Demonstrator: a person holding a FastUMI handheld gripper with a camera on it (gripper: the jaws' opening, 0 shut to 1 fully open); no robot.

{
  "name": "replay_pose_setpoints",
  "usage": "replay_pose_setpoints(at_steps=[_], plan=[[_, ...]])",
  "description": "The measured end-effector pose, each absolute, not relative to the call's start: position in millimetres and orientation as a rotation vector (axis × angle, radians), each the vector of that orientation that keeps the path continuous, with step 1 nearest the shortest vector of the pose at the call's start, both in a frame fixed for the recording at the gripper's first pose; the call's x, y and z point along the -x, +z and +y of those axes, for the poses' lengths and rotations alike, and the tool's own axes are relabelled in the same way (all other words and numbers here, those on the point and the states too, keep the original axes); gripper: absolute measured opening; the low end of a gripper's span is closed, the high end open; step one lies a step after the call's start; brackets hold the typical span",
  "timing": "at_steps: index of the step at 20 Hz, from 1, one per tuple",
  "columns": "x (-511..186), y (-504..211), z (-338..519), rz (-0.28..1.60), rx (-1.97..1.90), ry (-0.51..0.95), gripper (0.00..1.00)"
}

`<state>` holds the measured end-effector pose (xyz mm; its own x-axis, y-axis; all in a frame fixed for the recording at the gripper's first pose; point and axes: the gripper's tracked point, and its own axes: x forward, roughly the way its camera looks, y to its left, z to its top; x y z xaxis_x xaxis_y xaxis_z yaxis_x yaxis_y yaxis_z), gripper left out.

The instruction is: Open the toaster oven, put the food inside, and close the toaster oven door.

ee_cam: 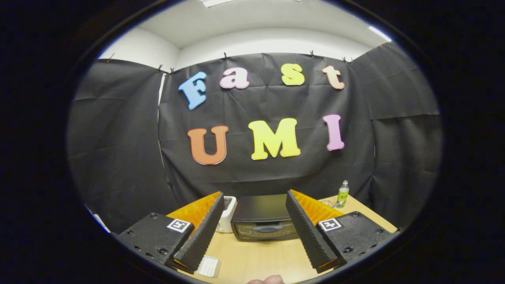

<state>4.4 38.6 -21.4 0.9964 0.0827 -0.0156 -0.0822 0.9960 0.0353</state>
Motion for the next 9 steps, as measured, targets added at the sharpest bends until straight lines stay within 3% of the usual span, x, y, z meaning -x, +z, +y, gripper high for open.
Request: replay_pose_setpoints(at_steps=[9], plan=[[-4.8,-24.0,46.4,0.026,-0.028,0.096,1.00]])
